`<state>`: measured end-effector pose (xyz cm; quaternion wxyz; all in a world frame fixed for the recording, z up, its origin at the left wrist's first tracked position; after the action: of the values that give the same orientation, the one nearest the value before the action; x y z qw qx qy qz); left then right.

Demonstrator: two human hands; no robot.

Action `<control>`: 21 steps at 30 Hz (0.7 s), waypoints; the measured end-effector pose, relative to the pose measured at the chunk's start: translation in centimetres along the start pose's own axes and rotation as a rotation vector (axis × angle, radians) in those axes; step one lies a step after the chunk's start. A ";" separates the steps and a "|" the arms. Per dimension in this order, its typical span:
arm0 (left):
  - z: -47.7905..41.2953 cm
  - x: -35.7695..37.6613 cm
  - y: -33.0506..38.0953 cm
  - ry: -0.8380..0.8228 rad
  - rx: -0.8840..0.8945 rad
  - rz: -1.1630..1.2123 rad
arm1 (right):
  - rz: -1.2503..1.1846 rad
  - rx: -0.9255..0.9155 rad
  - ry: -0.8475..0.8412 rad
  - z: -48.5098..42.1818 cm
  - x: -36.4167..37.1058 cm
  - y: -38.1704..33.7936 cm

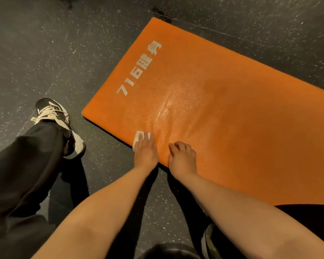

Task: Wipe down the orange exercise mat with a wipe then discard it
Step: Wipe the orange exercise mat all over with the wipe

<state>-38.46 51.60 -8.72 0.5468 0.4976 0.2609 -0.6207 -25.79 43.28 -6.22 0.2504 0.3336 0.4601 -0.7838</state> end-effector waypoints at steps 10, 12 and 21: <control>-0.5 0.2 -0.3 -0.022 0.212 0.026 | -0.116 0.082 0.030 0.0 -0.1 0.8; -1.0 -0.4 -1.2 0.000 0.074 0.064 | -0.067 0.057 0.026 -0.1 -0.2 0.6; 1.7 1.0 2.2 0.069 0.308 0.139 | -0.115 0.000 0.059 -3.9 -2.1 -0.4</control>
<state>-36.86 49.11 -8.52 0.4965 0.6133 0.1463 -0.5966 -23.55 47.15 -5.80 0.1911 0.3295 0.4859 -0.7867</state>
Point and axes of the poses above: each hand's wrist, its own z-axis away from the middle knuckle, its own x-axis out of the palm, y = z × x, the point moved 4 cm from there along -z, towards the middle knuckle, and after that the axes turned 11 degrees about -z, right-handed, at the moved point
